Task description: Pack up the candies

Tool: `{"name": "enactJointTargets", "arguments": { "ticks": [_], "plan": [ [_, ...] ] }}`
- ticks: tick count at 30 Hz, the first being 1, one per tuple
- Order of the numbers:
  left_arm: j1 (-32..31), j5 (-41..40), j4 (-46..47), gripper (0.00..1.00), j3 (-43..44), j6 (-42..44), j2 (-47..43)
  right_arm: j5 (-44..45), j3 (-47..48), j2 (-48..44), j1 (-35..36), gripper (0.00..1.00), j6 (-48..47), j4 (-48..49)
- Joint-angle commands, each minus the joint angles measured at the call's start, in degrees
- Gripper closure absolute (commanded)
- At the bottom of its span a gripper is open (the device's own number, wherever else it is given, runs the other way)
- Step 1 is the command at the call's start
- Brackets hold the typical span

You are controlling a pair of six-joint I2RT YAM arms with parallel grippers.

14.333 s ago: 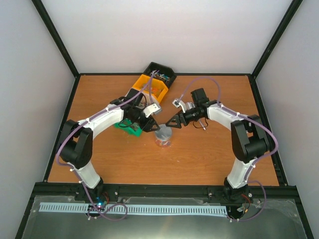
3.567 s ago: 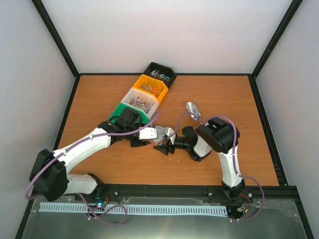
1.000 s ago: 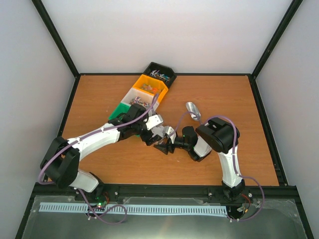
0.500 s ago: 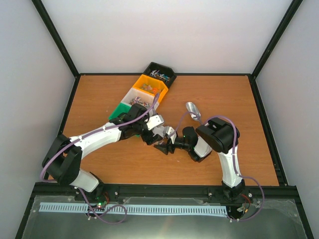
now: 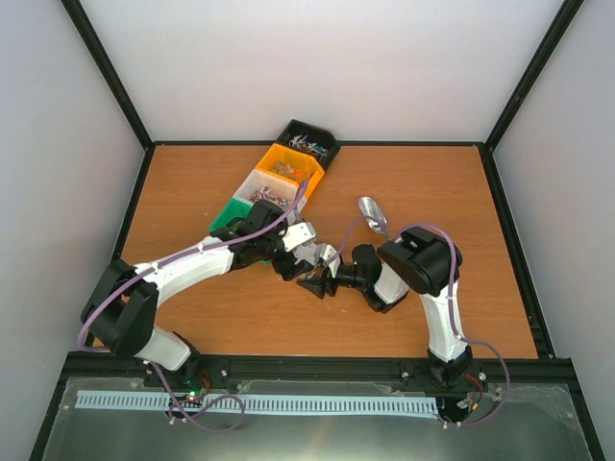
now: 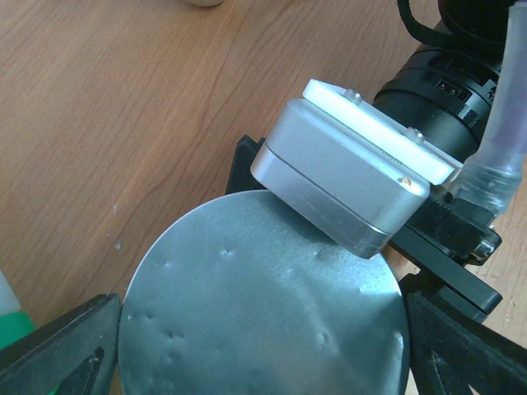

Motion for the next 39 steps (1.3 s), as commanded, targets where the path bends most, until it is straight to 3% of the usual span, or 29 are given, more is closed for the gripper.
{"name": "enactJointTargets", "arguments": {
  "ticks": [1,32,39],
  "plan": [
    [0.01,0.2,0.96,0.06,0.39,1.68,-0.59,-0.53,-0.91,0.19,0.43,0.6,0.95,0.27],
    [0.04,1.99,0.54,0.0,0.72,1.92,0.32,-0.74,-1.0,0.15,0.48,0.6,0.64,0.27],
    [0.02,2.59,-1.56,0.13,1.34,4.78,0.68,-1.4,-1.2,-0.02,0.43,0.6,0.25,0.18]
  ]
}}
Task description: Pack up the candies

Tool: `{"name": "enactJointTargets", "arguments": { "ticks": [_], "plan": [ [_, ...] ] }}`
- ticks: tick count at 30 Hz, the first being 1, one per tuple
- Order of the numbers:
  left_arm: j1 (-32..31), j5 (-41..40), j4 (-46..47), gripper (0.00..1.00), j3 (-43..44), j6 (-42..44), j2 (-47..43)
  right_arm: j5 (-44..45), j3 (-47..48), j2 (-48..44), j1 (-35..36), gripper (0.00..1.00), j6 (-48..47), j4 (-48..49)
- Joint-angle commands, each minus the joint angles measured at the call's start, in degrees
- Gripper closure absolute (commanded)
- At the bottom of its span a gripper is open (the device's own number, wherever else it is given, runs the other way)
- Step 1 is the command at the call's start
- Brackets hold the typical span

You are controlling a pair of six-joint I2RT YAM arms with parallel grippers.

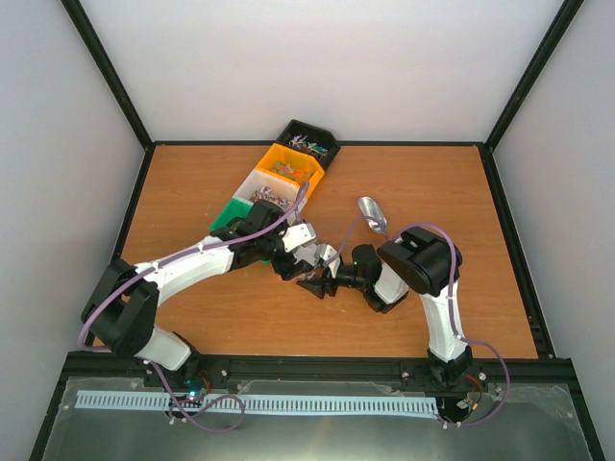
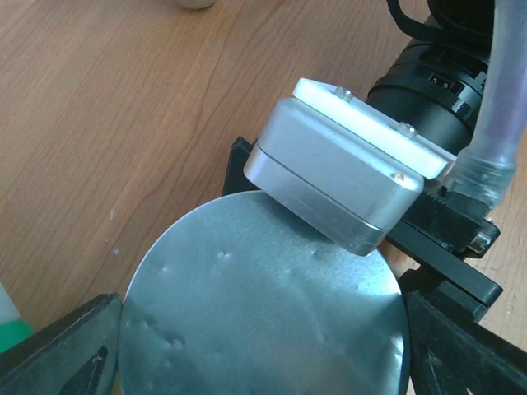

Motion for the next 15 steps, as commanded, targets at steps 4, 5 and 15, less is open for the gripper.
{"name": "enactJointTargets", "arguments": {
  "ticks": [4,5,15],
  "plan": [
    [0.34,2.33,-3.09,0.18,1.52,6.39,0.68,-2.95,-1.37,-0.26,0.43,0.6,-0.32,0.24],
    [0.56,2.86,-3.82,0.19,1.76,7.68,0.85,-3.34,-1.5,-0.37,0.43,0.6,-0.46,0.31],
    [1.07,12.02,-16.35,0.24,2.66,26.67,-0.06,-9.46,-2.91,-3.32,0.43,0.6,-4.28,-2.24]
  ]
}}
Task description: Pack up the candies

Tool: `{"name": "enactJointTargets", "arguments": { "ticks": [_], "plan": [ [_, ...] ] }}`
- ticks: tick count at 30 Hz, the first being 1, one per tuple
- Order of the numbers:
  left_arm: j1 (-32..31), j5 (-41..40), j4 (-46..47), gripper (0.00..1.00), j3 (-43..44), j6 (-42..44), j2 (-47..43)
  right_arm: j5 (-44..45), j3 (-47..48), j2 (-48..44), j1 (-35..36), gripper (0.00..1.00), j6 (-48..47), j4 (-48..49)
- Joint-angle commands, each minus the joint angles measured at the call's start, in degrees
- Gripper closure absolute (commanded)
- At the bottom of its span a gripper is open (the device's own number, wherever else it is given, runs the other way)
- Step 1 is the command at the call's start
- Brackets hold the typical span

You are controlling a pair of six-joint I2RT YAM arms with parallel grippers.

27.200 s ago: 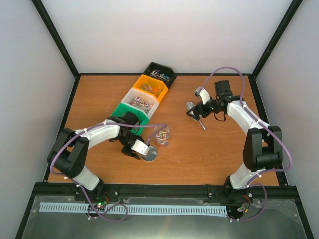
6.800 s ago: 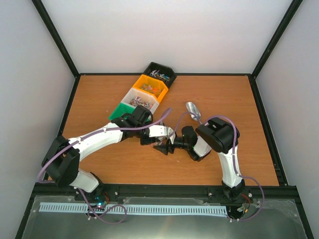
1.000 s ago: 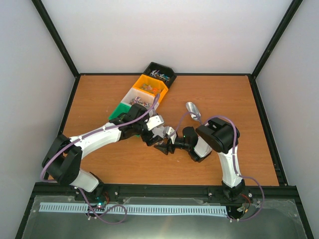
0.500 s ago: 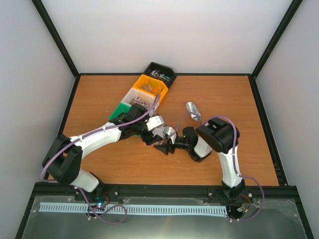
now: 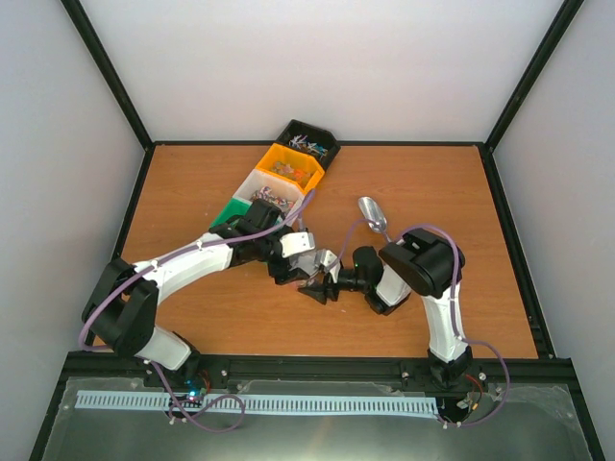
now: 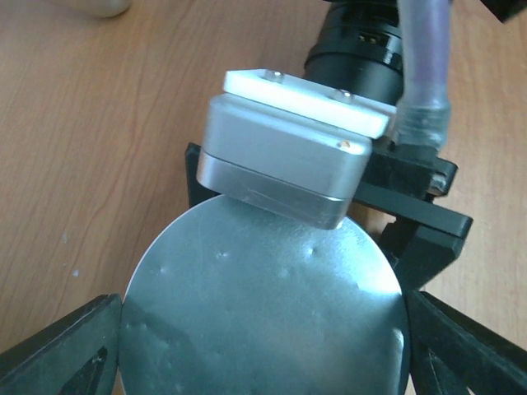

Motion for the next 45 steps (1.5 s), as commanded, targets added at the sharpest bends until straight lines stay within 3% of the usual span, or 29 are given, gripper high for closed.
{"name": "enactJointTargets", "arguments": {
  "ticks": [1,5,10,14,22,31,34,39,45],
  "plan": [
    [0.13,7.4,-12.12,0.24,1.35,17.65,-0.57,-7.53,-1.9,-2.92,0.39,0.6,-2.12,-1.69],
    [0.13,9.07,-14.67,0.27,1.53,22.44,-0.92,-10.61,-2.56,-4.47,0.39,0.57,-3.88,-3.29],
    [0.22,6.31,-8.13,0.28,-0.12,14.9,-0.83,-3.43,-3.87,-4.67,0.39,0.23,-2.18,0.33],
    [0.17,-1.21,1.52,0.28,-2.82,4.67,-1.33,1.67,-4.89,-4.23,0.39,0.07,0.52,5.13],
    [0.13,-6.58,7.02,0.28,-3.79,-6.87,-1.86,13.12,-5.07,-2.2,3.6,0.0,2.03,11.34],
    [-0.02,-6.94,7.58,0.29,-4.43,-8.42,-1.51,17.83,-4.16,-0.17,5.75,0.03,1.87,13.58],
    [-0.04,-5.65,5.94,0.29,-4.39,-7.19,-0.76,17.33,-3.98,0.67,5.84,0.12,1.95,14.53],
    [0.03,-1.24,1.35,0.29,-3.71,0.03,-0.74,11.94,-5.49,0.87,5.63,0.36,0.73,17.79],
    [0.04,5.18,-7.25,0.3,-1.83,12.2,-0.22,3.2,-6.0,0.5,4.56,0.44,2.0,18.54]
  ]
}}
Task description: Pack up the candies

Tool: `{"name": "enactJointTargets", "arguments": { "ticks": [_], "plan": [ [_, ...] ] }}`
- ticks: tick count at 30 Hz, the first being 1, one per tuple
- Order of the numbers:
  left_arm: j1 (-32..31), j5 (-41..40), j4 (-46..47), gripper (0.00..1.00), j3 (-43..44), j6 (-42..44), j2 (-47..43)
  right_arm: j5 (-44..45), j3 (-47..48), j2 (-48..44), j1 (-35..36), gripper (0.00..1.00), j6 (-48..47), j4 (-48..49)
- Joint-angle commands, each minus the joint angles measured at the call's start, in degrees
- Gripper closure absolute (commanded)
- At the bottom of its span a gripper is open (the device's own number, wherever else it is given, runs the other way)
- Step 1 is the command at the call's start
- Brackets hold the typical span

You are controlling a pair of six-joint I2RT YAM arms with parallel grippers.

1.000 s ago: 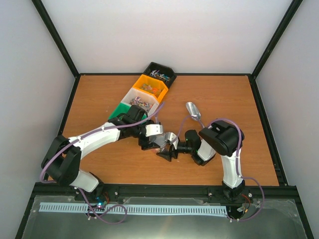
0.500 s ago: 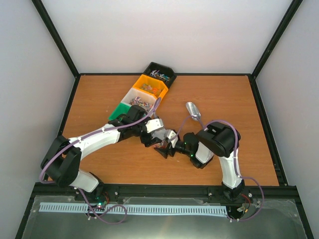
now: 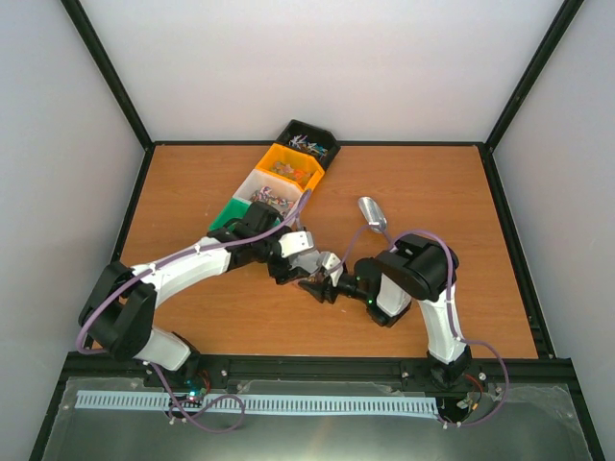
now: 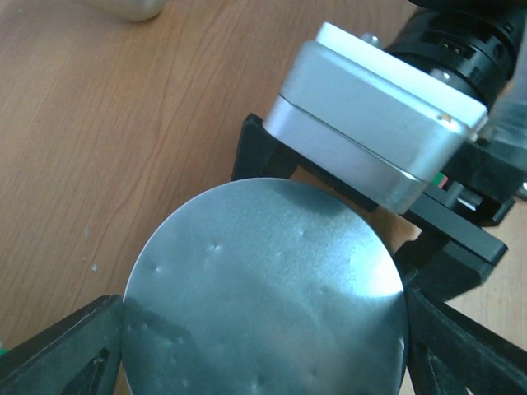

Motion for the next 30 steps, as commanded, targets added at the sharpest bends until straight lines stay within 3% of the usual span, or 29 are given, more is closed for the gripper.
{"name": "enactJointTargets", "arguments": {
  "ticks": [1,5,8,16,19,27,30],
  "plan": [
    [0.04,7.06,-13.84,0.3,1.33,16.78,1.08,-13.03,-0.97,0.34,-0.64,0.44,-0.73,7.66],
    [0.06,7.8,-18.02,0.3,2.2,25.21,1.24,-18.64,-0.8,0.34,-2.46,0.46,-0.65,7.7],
    [0.04,7.81,-17.99,0.31,2.65,25.67,1.3,-20.37,-0.83,0.26,-3.04,0.42,-1.61,7.36],
    [0.05,2.09,-5.05,0.35,-0.11,5.83,1.8,-10.8,-1.08,-1.42,-2.82,0.09,-2.49,4.63],
    [0.04,1.07,-2.37,0.35,-1.14,1.05,0.85,-7.87,-1.41,-1.92,-2.09,0.02,-2.41,4.7],
    [0.04,-0.67,0.51,0.34,-2.7,-3.72,-0.33,-3.18,-0.75,-1.18,1.66,0.02,-1.46,6.19],
    [0.06,1.28,-0.23,0.29,-3.35,-2.66,-1.51,-2.02,-0.4,-0.83,1.69,0.06,-1.84,6.59]
  ]
}}
